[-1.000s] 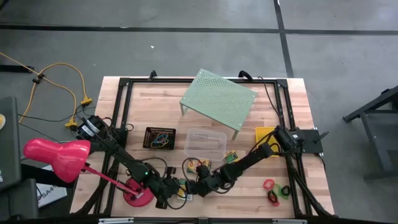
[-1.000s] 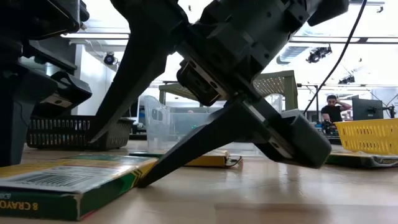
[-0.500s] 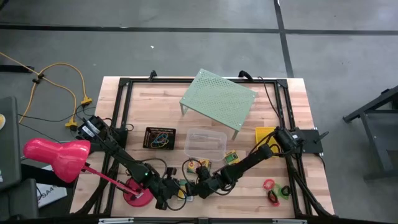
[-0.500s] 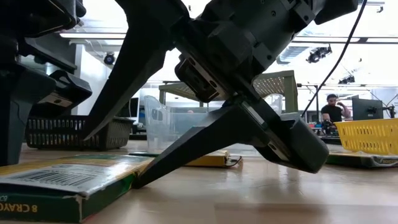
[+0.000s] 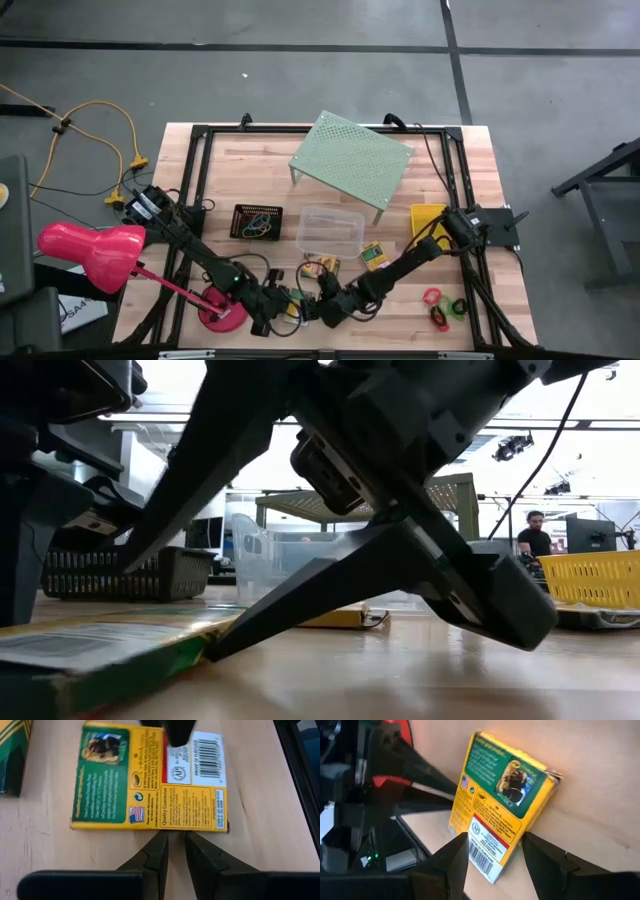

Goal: Pick & Place Office Desk Supplies
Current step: Put the left yellow crayon box into the transparent bin

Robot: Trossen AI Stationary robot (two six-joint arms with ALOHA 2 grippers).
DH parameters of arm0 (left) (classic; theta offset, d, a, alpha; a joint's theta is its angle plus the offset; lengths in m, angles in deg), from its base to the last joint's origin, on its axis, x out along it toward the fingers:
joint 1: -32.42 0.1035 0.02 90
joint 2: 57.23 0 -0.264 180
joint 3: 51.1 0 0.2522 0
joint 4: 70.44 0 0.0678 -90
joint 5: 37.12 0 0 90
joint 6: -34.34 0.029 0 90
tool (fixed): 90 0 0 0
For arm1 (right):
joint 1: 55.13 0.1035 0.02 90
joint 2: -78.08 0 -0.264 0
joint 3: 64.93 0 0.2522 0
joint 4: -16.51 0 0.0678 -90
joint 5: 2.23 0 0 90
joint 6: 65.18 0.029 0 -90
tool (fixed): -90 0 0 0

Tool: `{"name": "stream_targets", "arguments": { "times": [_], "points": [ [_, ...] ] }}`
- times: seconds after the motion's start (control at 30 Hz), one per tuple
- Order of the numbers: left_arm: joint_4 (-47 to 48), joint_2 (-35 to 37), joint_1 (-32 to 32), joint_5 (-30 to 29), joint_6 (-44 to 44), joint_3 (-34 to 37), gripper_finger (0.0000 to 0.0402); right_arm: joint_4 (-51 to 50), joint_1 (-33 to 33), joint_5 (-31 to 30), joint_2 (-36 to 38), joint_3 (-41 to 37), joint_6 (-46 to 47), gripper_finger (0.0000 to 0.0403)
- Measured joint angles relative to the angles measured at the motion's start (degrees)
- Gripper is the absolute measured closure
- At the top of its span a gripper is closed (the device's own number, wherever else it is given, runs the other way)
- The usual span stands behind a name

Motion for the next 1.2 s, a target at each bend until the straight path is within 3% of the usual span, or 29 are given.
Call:
{"name": "stream_targets", "arguments": {
  "times": [0.6,1.2],
  "points": [
    [0.46,0.0,-0.17,0.27,-0.13,0.09,0.0338,-1.39,-0.05,1.93,-0.63,0.34,4.66,0.0229],
    [0.68,0.02,-0.17,1.04,-0.1,0.13,0.0338,1.35,1.15,-6.72,-0.96,0.13,-0.02,0.0229]
  ]
}}
